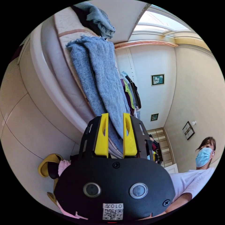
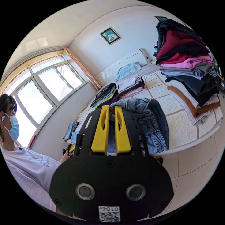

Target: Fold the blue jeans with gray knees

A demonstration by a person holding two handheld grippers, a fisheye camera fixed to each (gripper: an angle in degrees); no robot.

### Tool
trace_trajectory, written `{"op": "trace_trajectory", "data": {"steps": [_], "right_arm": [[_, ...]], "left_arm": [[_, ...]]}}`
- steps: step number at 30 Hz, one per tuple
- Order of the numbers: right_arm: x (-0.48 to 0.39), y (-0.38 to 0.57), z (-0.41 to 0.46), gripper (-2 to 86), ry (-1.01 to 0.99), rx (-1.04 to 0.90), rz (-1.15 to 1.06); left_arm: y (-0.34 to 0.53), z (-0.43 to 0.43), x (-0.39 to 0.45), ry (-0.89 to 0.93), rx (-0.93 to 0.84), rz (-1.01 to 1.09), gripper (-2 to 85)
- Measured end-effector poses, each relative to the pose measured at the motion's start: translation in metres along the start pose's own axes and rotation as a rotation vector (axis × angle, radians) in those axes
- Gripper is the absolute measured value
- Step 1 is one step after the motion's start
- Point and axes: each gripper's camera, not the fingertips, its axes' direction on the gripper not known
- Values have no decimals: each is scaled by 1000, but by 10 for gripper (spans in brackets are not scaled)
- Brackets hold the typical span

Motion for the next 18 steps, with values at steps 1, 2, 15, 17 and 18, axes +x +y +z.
{"op": "trace_trajectory", "data": {"steps": [1, 2, 15, 17, 18], "right_arm": [[-1, 0, 3, 56, -3, -6, 9], [-2, -1, 6, 56, -7, -10, 14], [-19, -2, 36, 56, 72, -64, 28], [-24, -5, 44, 56, 125, -93, 12], [-26, -6, 45, 56, 139, -99, 3]], "left_arm": [[-4, 3, 4, -33, -5, 14, 86], [-6, 6, 5, -50, -12, 20, 85], [-11, 50, 20, -170, -64, 83, 21], [-18, 56, 36, -245, -130, 103, 15], [-24, 62, 48, -291, -188, 133, 13]]}}
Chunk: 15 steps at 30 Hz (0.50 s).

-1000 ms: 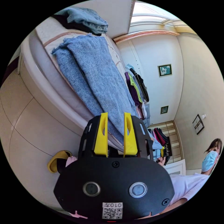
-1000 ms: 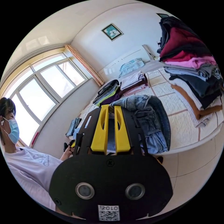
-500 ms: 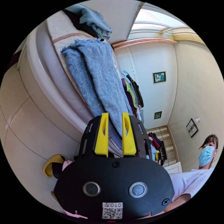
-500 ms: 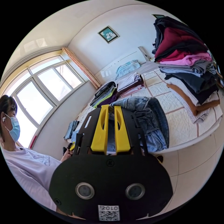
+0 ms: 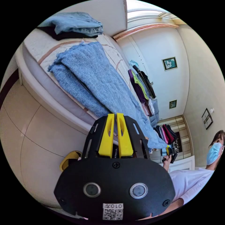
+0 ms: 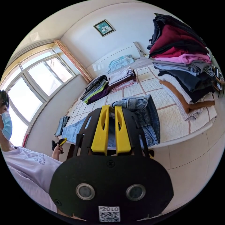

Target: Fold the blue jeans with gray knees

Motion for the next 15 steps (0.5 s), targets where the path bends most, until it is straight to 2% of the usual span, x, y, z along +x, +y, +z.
{"op": "trace_trajectory", "data": {"steps": [4, 8, 15], "right_arm": [[-10, -9, 13, 57, 60, -23, -35], [-14, -17, 25, 57, 41, -14, -31], [-23, -26, 35, 57, 32, -8, -36]], "left_arm": [[-21, 6, 21, -30, -103, 62, 9], [-21, 21, 12, -5, -137, 15, 9], [5, 38, -29, 224, 34, -89, 14]]}}
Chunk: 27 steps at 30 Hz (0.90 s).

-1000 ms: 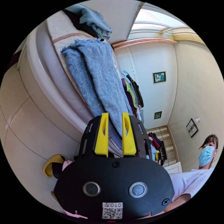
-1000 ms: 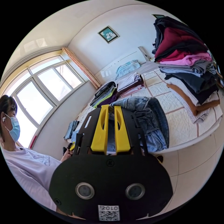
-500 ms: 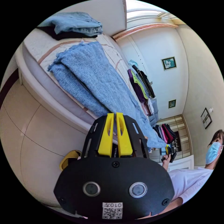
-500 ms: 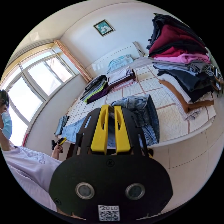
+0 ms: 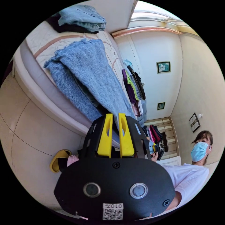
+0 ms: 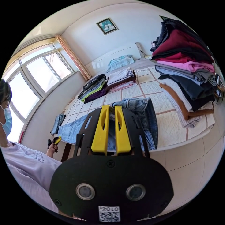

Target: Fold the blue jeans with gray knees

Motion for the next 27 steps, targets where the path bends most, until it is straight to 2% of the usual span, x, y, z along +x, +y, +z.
{"op": "trace_trajectory", "data": {"steps": [5, 9, 13, 16, 17, 18, 19, 21, 22, 25, 27], "right_arm": [[2, -1, 9, 57, 24, -31, 23], [1, -7, 16, 57, 70, -80, 12], [-3, -62, 30, 57, 81, -67, -66], [-2, -132, 62, 59, 98, -32, -113], [2, -162, 84, 61, 115, -35, -122], [4, -176, 98, 63, 138, -46, -121], [12, -200, 129, 68, 163, -115, -105], [15, -220, 163, 78, 216, -244, -92], [9, -221, 168, 82, 247, -289, -109], [-9, -187, 138, 75, 354, -125, -196], [-3, -155, 120, 73, 432, -79, -212]], "left_arm": [[13, 7, -5, -17, 80, 2, 6], [-9, 3, 75, -127, 29, 204, 5], [-95, 34, 176, -239, -28, 478, 11], [-187, 85, 225, -282, 3, 563, 26], [-206, 100, 234, -307, 4, 583, 31], [-242, 137, 246, -410, -48, 606, 45], [-273, 173, 246, -496, -143, 539, 58], [-292, 202, 247, -544, -203, 487, 77], [-284, 205, 257, -578, -167, 522, 85], [-236, 191, 263, -634, -130, 650, 101], [-191, 165, 242, -648, -96, 678, 107]]}}
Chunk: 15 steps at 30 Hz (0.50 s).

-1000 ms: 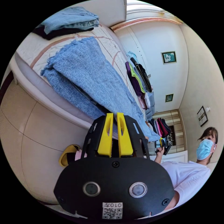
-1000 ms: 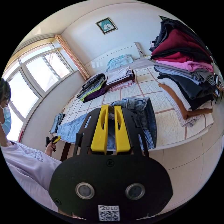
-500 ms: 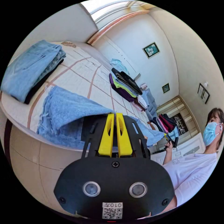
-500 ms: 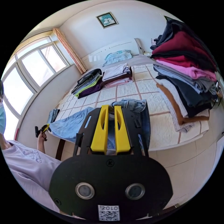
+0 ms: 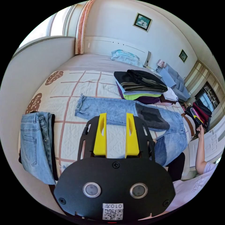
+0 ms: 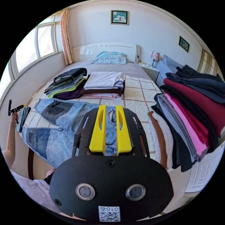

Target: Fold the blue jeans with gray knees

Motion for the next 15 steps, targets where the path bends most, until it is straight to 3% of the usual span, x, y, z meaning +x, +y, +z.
{"op": "trace_trajectory", "data": {"steps": [5, 8, 10, 15], "right_arm": [[59, 119, -19, 100, -66, -1, 104], [95, 183, -22, 131, -105, -8, 241], [110, 215, -15, 137, -156, -17, 300], [123, 251, 5, 130, -231, -58, 253]], "left_arm": [[192, -19, -48, 122, 15, -228, 115], [321, -22, -84, 200, 69, -493, 116], [396, -7, -107, 355, 93, -657, 115], [438, 19, -119, 589, 170, -736, 113]]}}
